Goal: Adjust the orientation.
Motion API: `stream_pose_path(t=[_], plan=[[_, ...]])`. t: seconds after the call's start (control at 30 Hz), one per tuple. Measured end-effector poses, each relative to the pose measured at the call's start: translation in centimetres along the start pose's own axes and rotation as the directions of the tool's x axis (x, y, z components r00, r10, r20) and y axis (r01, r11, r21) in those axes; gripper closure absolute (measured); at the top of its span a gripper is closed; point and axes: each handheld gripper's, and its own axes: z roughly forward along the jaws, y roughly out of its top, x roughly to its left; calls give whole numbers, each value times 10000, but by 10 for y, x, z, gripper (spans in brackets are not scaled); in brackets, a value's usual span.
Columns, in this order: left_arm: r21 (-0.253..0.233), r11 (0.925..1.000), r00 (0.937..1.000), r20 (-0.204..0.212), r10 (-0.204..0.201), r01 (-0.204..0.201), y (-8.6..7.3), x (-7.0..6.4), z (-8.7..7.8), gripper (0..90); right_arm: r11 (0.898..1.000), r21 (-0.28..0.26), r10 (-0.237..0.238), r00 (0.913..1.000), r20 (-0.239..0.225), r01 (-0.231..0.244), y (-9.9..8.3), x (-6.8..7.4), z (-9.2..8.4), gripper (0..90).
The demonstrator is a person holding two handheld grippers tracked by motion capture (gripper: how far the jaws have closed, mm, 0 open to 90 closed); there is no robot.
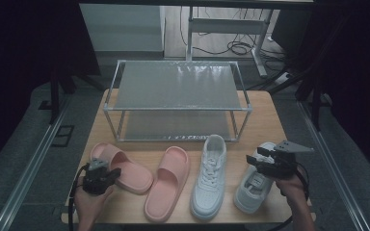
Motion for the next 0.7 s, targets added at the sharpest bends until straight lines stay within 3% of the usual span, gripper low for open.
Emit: stream_pose_path(t=[0.7], plan=[[51, 9997, 9989, -411, -221, 224, -17, 23, -25, 887, 10000, 12, 21, 10000, 25, -21, -1, 0, 0, 390]])
